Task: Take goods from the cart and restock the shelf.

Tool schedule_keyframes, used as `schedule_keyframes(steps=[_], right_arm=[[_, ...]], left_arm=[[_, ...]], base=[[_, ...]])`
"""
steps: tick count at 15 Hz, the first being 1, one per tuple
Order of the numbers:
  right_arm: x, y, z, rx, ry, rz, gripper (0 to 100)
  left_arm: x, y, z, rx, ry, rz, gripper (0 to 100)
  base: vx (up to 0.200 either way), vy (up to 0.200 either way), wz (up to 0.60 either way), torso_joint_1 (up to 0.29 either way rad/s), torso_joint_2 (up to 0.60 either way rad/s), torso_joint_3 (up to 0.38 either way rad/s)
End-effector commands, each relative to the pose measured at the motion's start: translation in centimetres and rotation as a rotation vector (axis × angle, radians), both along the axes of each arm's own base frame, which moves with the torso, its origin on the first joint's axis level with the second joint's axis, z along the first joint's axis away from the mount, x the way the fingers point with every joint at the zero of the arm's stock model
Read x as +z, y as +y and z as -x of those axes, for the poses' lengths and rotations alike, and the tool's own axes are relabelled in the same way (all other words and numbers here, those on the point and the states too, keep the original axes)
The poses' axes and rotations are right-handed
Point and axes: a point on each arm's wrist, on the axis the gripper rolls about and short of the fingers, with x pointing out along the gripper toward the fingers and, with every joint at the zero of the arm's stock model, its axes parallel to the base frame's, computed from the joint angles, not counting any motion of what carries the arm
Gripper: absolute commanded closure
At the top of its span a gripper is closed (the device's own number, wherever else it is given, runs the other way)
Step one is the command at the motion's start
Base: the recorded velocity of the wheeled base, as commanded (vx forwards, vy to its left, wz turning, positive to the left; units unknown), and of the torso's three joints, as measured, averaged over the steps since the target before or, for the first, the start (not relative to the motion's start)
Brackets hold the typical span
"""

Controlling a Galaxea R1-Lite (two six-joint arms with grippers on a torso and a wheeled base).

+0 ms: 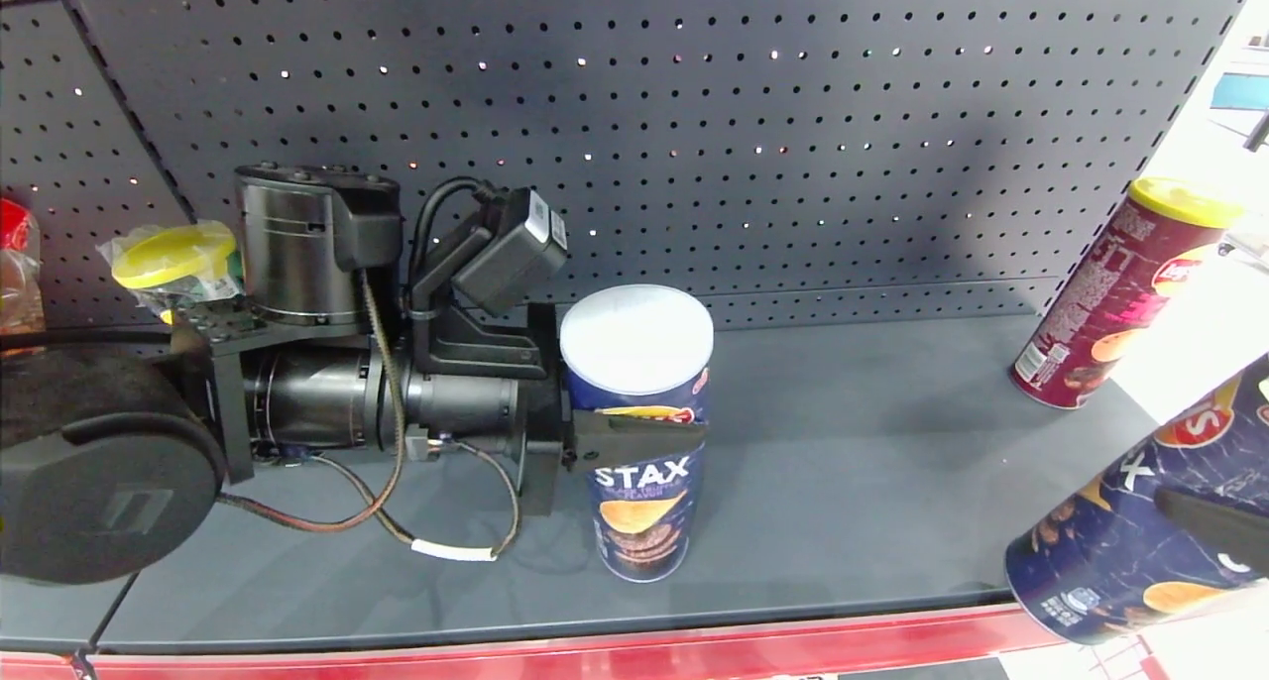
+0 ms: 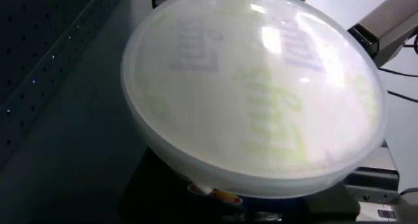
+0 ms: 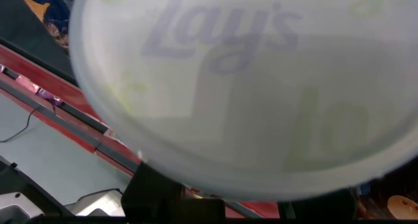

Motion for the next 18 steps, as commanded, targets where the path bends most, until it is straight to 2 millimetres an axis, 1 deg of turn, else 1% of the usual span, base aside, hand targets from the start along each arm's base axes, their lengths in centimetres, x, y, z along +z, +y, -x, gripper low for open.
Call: schedule_keyframes(steps=[1,3,6,14,18], right_arm=[[0.0,0.0,0.0,0.001,-0.001,0.001,100],[0.2,0.0,0.0,-0.001,-0.006,-0.002,100],[0.3,0.0,0.0,-0.001,-0.01,-0.002,100],[0.3,0.0,0.1,-0.001,-0.011,-0.004,100],[0.4,0.0,0.1,-0.001,-0.013,-0.003,100]], left_arm=[[-0.8,-0.7,-0.3,-0.013,0.008,-0.01,100],[-1.1,-1.4,-0.4,-0.03,0.0,-0.004,100],[-1.3,-2.1,0.2,-0.058,-0.001,-0.004,100],[-1.2,-2.2,0.5,-0.073,-0.005,0.0,100],[-1.5,-2.2,0.9,-0.081,0.006,-0.007,100]], base=[[0.0,0.0,0.0,0.0,0.0,0.0],[0.0,0.0,0.0,0.0,0.0,0.0],[0.0,0.0,0.0,0.0,0.0,0.0],[0.0,0.0,0.0,0.0,0.0,0.0],[0.0,0.0,0.0,0.0,0.0,0.0]])
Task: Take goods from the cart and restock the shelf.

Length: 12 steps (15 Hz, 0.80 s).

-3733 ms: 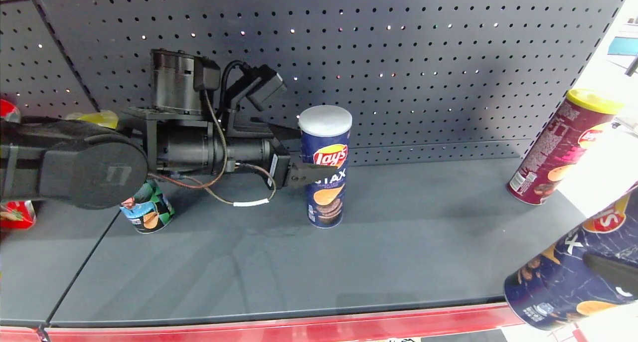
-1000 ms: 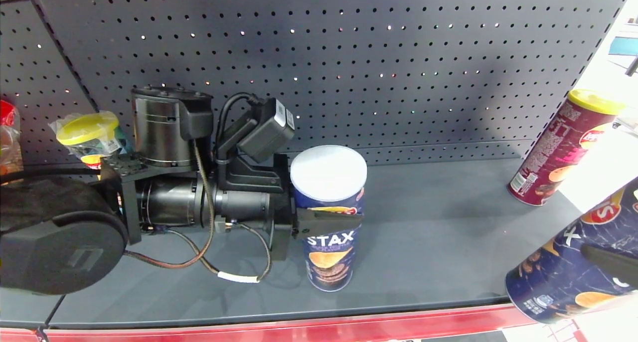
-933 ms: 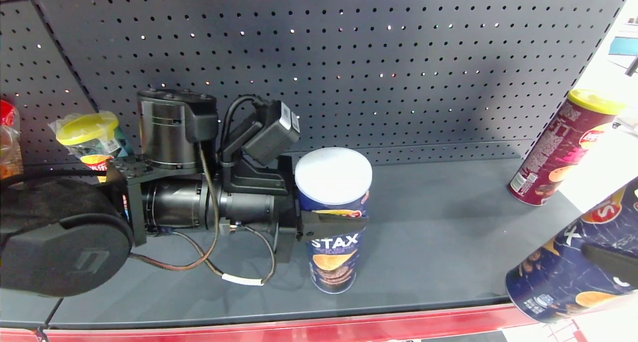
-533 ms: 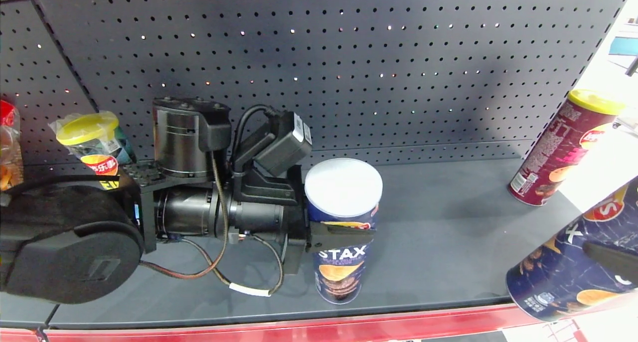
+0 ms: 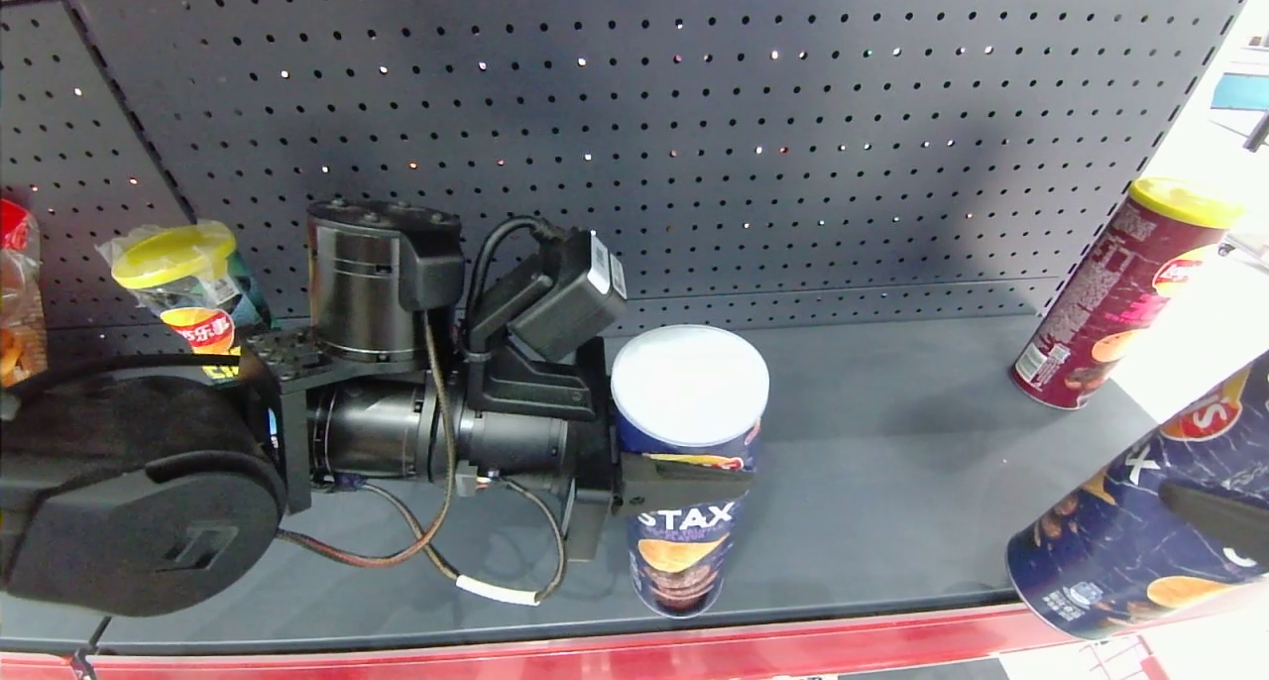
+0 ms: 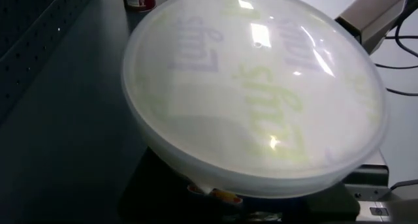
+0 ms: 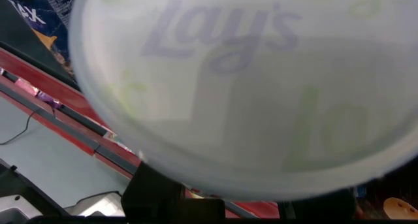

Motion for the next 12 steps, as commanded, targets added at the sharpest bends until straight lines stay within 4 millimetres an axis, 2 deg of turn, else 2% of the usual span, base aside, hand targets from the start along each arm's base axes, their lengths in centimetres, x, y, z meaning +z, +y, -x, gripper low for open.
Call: schedule_keyframes(steps=[1,12], right_arm=[[0.06,0.0,0.01,0.001,-0.003,0.0,100],[0.06,0.0,0.01,0.001,-0.003,0.0,100]], left_arm=[[-0.28,0.15,0.29,-0.003,0.01,-0.007,100],[-0.45,0.41,0.56,0.013,0.013,-0.018,100]], base=[[0.0,0.0,0.0,0.0,0.0,0.0],[0.0,0.0,0.0,0.0,0.0,0.0]])
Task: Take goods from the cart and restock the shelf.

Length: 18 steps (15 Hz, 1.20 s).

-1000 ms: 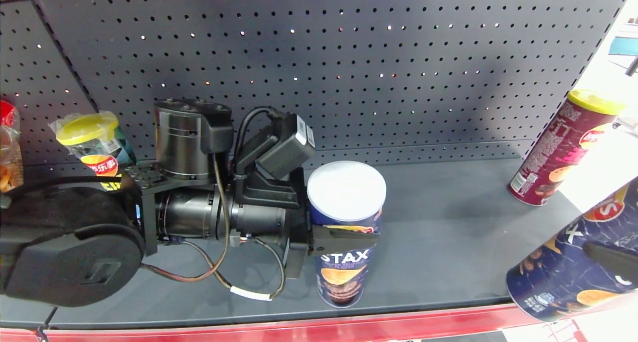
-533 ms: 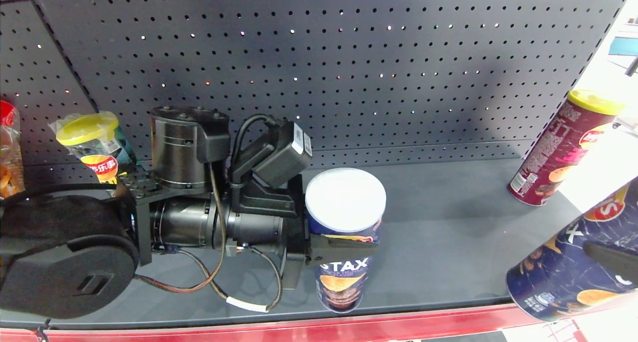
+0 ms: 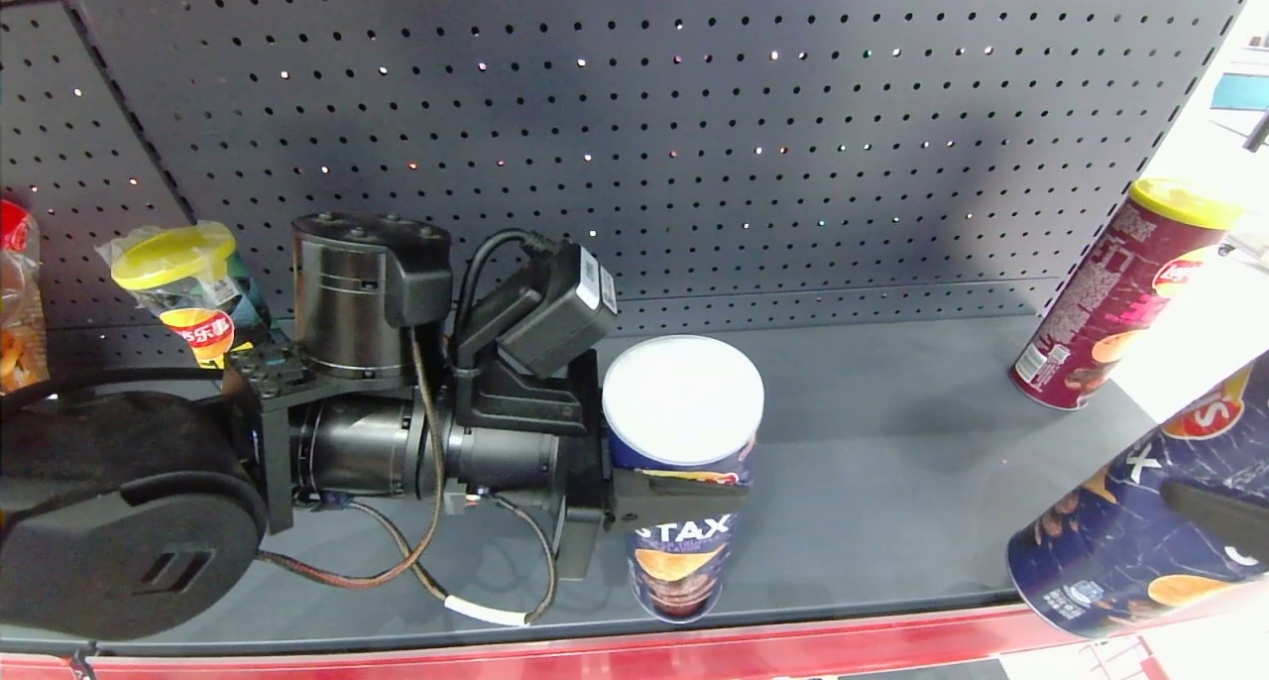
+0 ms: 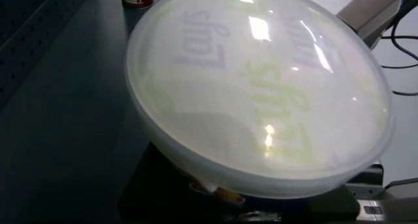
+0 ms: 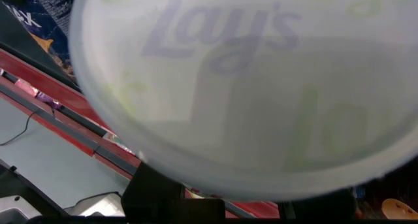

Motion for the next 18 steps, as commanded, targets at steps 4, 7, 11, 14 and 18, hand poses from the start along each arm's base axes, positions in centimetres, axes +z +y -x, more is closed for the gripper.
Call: schedule_keyframes(steps=[4,7,11,14,18], right_arm=[[0.0,0.0,0.0,0.001,0.002,0.001,100],[0.0,0.0,-0.1,0.002,0.002,0.001,100],[0.8,0.5,-1.2,0.011,0.011,0.008,100],[1.3,1.4,-2.8,0.047,0.039,0.02,100],[2.9,3.8,-5.9,0.124,0.053,0.029,100]], left_arm=[[0.1,-0.4,0.3,0.0,-0.006,-0.001,0],[0.3,-0.1,0.5,0.003,-0.008,0.003,0],[0.1,1.6,2.2,0.046,0.011,-0.01,0],[0.8,3.5,3.9,0.127,0.054,0.009,0],[0.7,6.5,6.9,0.238,0.096,0.024,0]], base=[[0.0,0.0,0.0,0.0,0.0,0.0],[0.0,0.0,0.0,0.0,0.0,0.0],[0.0,0.0,0.0,0.0,0.0,0.0],[0.0,0.0,0.0,0.0,0.0,0.0],[0.0,0.0,0.0,0.0,0.0,0.0]])
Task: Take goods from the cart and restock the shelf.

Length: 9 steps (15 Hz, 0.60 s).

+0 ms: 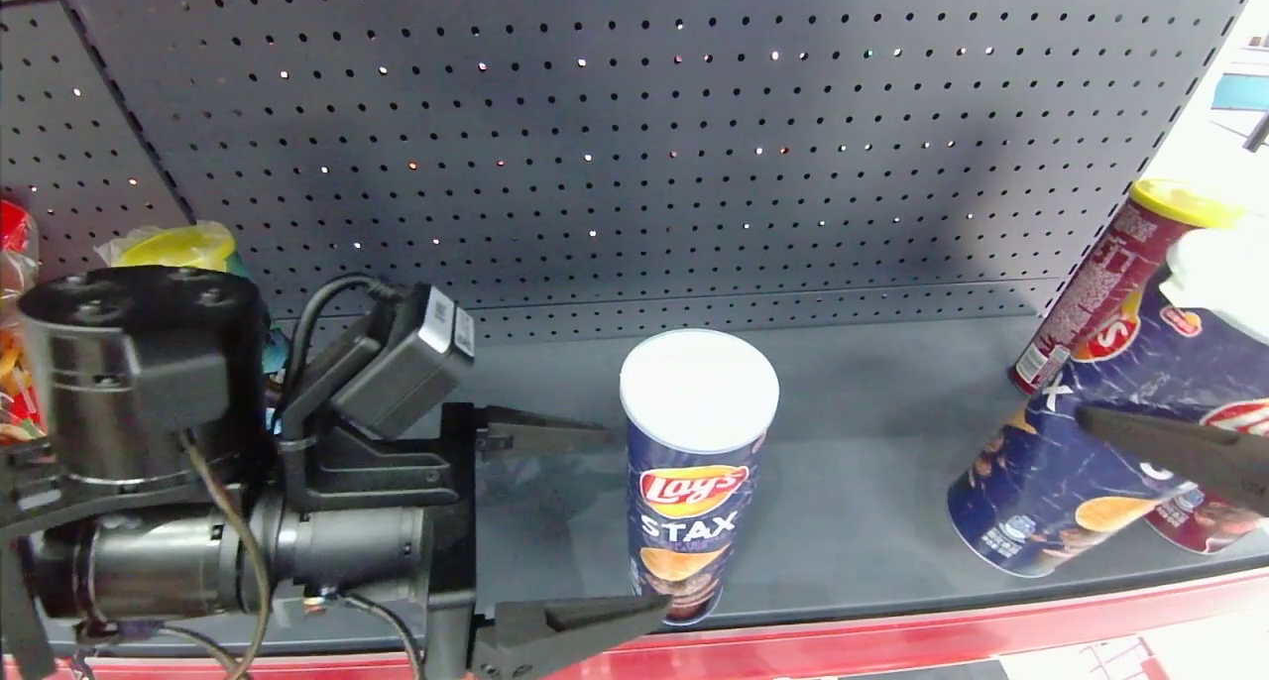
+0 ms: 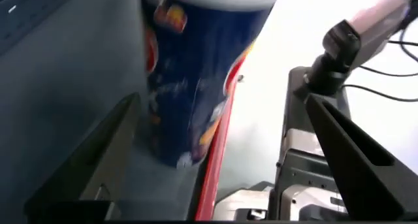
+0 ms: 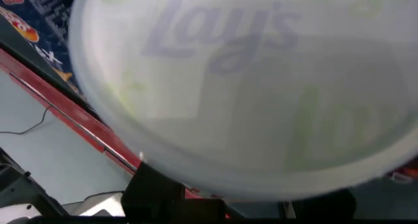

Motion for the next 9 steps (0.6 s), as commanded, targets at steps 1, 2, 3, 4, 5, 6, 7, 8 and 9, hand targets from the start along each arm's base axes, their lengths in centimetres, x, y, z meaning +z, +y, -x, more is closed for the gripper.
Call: schedule_keyframes(steps=[1,2,3,4,5,6,7,8,9], right_arm=[[0.3,1.8,-2.6,0.039,0.022,0.01,100],[0.1,3.3,-4.9,0.051,-0.019,-0.007,100],[-0.1,4.1,-6.1,0.051,-0.042,-0.016,100],[-0.7,5.5,-7.8,0.054,-0.054,-0.021,100],[-1.0,6.1,-8.5,0.058,-0.055,-0.02,100],[-1.4,7.0,-9.3,0.073,-0.036,-0.01,100],[-2.0,8.0,-10.1,0.092,-0.013,-0.002,100],[-2.2,8.7,-10.6,0.104,-0.003,-0.001,100],[-2.3,9.4,-11.5,0.108,0.009,-0.007,100]], left_arm=[[0.3,1.8,1.9,0.064,-0.015,0.016,0],[0.0,2.7,2.6,0.176,-0.033,-0.004,0],[-0.2,3.1,3.0,0.222,-0.039,-0.015,0],[-0.3,3.6,3.6,0.248,-0.046,-0.017,0],[-0.3,3.8,3.8,0.251,-0.048,-0.016,0],[-0.4,4.1,4.1,0.267,-0.045,-0.025,0],[-0.3,4.4,4.4,0.279,-0.046,-0.03,0],[-0.3,4.7,4.7,0.28,-0.038,-0.039,0],[-0.4,5.0,5.1,0.283,-0.029,-0.051,0]], base=[[0.0,0.0,0.0,0.0,0.0,0.0],[0.0,0.0,0.0,0.0,0.0,0.0],[0.0,0.0,0.0,0.0,0.0,0.0],[0.0,0.0,0.0,0.0,0.0,0.0],[0.0,0.0,0.0,0.0,0.0,0.0],[0.0,0.0,0.0,0.0,0.0,0.0],[0.0,0.0,0.0,0.0,0.0,0.0],[0.0,0.0,0.0,0.0,0.0,0.0],[0.0,0.0,0.0,0.0,0.0,0.0]])
